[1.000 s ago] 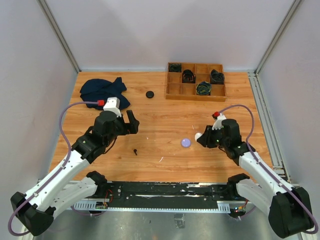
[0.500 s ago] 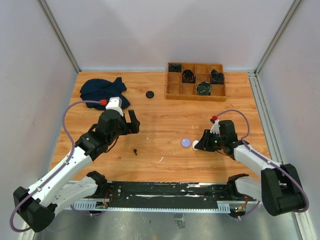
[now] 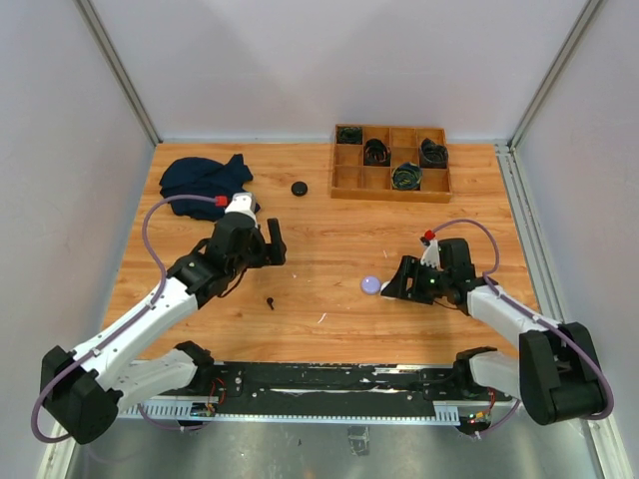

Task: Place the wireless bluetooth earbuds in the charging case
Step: Place the charging case at the center of the board, then pick up the charging case at the center of the board.

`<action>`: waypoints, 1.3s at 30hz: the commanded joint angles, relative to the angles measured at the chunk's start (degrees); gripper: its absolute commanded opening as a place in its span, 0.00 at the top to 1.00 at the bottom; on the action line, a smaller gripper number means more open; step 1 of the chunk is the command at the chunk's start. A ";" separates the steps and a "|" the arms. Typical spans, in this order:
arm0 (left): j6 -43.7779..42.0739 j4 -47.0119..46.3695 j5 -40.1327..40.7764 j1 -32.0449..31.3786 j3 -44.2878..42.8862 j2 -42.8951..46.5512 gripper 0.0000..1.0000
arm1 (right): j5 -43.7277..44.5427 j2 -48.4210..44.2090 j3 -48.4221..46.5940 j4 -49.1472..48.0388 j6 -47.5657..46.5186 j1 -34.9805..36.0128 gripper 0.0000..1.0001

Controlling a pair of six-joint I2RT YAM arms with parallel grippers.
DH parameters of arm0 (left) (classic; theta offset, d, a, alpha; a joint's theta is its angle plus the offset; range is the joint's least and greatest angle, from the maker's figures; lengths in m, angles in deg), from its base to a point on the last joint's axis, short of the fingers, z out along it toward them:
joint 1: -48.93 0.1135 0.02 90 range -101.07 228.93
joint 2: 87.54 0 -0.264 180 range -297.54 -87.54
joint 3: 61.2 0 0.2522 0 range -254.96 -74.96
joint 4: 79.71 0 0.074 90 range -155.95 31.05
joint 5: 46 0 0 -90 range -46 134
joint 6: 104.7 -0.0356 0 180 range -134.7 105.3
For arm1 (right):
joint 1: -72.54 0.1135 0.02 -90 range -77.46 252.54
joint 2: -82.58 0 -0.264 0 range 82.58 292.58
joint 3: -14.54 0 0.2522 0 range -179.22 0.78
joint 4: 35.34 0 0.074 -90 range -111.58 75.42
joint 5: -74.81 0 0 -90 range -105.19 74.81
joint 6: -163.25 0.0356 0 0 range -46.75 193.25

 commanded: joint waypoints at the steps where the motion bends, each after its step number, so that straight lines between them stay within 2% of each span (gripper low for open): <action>1: 0.10 -3.03 0.66 0.47 -3.30 -2.02 0.01 | 6.23 -3.34 -1.97 8.84 -2.73 -0.90 0.28; 5: -0.76 -4.12 0.91 0.82 -5.28 -5.81 0.01 | 11.86 -6.78 -4.15 14.73 -5.39 -0.88 0.20; 9: -2.91 -7.12 1.18 2.14 -7.41 -11.83 0.01 | 13.78 -10.33 -7.48 19.10 -8.38 -0.93 0.13; 14: -7.74 -11.65 -0.99 5.03 -12.72 -22.27 0.01 | 14.36 -17.36 -8.89 18.87 -11.32 -0.95 0.07; 19: -13.13 -12.99 -6.30 8.18 -22.23 -34.76 0.01 | 12.67 -25.72 -6.96 14.99 -12.18 -0.91 0.01; 23: -19.19 -16.45 -10.50 10.26 -28.64 -43.38 0.01 | 9.54 -29.29 -5.55 10.69 -12.20 -0.94 0.01; 29: -29.16 -18.69 -19.90 13.36 -38.98 -54.64 0.01 | 6.36 -31.97 -4.49 9.12 -13.26 -0.95 0.01; 33: -38.66 -15.97 -25.62 14.30 -46.71 -61.33 0.01 | 6.84 -33.55 -3.70 8.26 -13.86 -0.88 0.01; 39: -51.97 -11.36 -28.47 14.89 -53.70 -67.05 0.02 | 6.57 -33.45 -3.59 8.30 -14.40 -0.93 0.01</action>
